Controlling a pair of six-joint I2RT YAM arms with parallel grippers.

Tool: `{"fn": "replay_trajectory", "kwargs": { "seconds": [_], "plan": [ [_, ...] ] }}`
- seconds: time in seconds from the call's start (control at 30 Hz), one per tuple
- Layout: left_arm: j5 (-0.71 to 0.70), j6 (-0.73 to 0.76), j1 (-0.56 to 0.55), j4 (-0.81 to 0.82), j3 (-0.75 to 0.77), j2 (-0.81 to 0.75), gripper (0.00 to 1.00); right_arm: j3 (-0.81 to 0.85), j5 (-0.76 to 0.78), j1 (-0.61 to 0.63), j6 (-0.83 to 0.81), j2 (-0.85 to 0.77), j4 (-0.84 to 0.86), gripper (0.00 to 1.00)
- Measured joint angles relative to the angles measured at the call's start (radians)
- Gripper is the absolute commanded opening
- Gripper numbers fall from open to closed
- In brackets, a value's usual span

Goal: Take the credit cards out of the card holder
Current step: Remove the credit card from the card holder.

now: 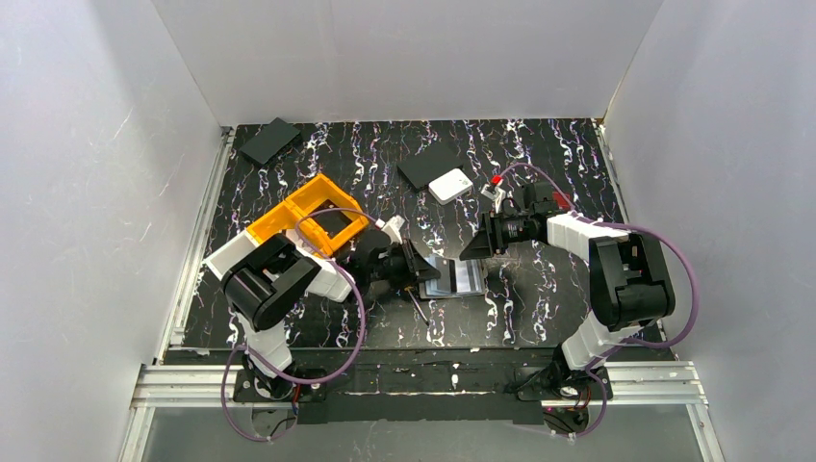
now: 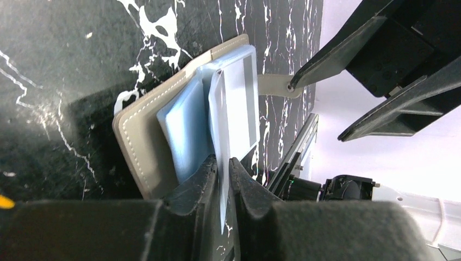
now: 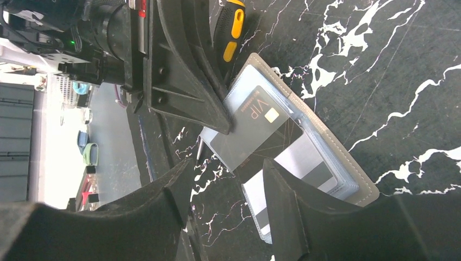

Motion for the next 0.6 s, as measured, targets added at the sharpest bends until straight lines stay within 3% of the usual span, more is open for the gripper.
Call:
{"fn": "replay_trajectory", "kwargs": {
  "seconds": [0.27, 0.43, 0.6],
  "plan": [
    [-0.002, 0.023, 0.000, -0.127, 0.072, 0.013, 0.19, 0.000, 0.012, 0.000, 0.000, 0.018, -0.001, 0.59],
    [-0.001, 0.035, 0.000, -0.177, 0.101, 0.024, 0.00, 0.000, 0.014, 0.000, 0.000, 0.020, -0.002, 0.59],
    [0.010, 0.039, 0.000, -0.176, 0.117, 0.032, 0.00, 0.000, 0.014, 0.000, 0.000, 0.021, -0.003, 0.60]
  ]
}}
